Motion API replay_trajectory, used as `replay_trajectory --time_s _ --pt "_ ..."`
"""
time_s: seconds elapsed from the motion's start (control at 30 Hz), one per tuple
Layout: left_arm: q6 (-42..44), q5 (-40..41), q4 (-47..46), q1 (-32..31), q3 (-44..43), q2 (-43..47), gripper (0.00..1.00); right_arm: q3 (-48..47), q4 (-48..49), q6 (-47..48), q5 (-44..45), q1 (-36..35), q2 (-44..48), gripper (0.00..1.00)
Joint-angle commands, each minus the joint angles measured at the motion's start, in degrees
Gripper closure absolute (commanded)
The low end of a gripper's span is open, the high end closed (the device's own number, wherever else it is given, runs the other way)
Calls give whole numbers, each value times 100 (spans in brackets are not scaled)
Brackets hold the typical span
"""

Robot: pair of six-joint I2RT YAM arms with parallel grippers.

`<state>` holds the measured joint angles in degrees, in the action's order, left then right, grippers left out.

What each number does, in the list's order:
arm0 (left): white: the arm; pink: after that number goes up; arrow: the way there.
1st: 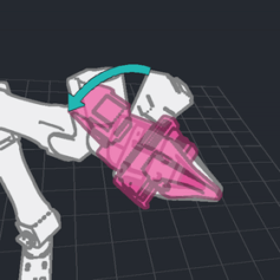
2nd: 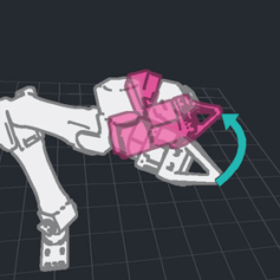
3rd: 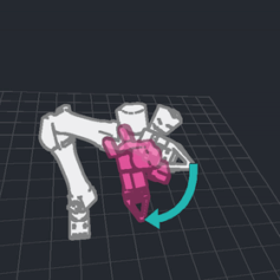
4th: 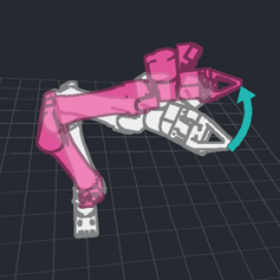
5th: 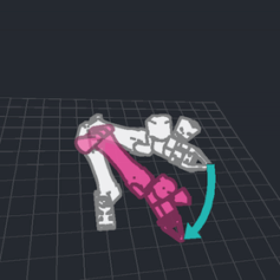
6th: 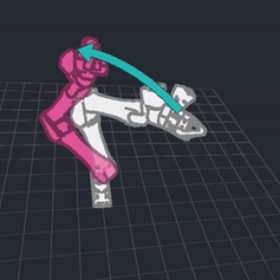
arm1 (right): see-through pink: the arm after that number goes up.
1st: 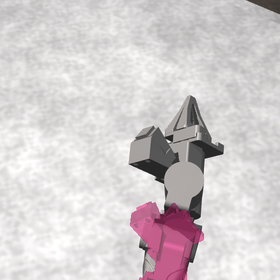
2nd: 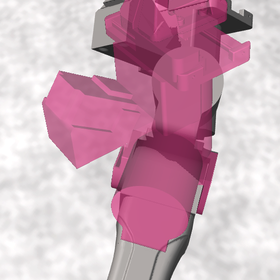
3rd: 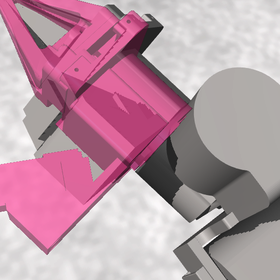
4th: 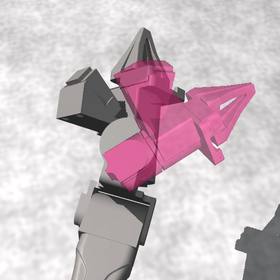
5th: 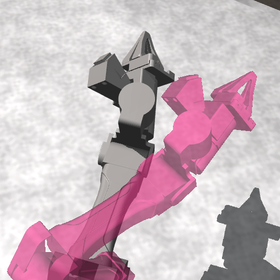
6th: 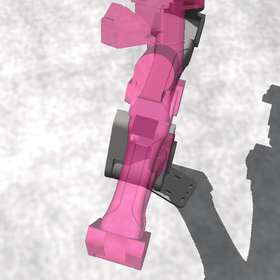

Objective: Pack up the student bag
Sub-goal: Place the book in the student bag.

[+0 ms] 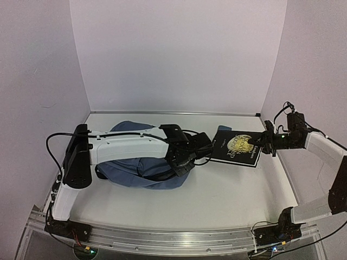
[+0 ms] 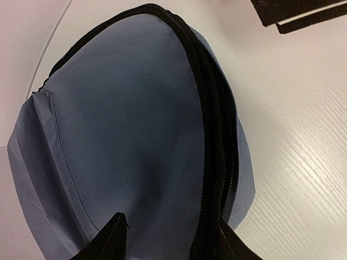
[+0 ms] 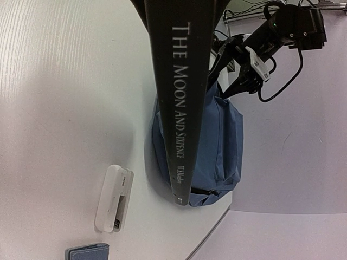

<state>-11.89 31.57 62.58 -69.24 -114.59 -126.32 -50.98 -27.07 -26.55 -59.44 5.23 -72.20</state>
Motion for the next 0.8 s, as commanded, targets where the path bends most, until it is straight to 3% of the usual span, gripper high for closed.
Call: replay_trajectory --time_s 0.0,0.17,0.6,0.67,0.77 --pt "-83 96 50 108 -36 263 51 -149 328 13 -454 20 160 100" --pt "-51 144 -154 275 -10 61 51 -142 333 -26 -521 21 98 100" --pt "45 60 641 244 -1529 -1269 33 -149 334 -57 -497 21 69 100" --pt "34 64 624 236 -1551 -1287 34 -141 336 -57 -490 18 75 100" --pt "-124 260 625 245 -1530 -1211 49 -110 339 -66 -558 19 57 100"
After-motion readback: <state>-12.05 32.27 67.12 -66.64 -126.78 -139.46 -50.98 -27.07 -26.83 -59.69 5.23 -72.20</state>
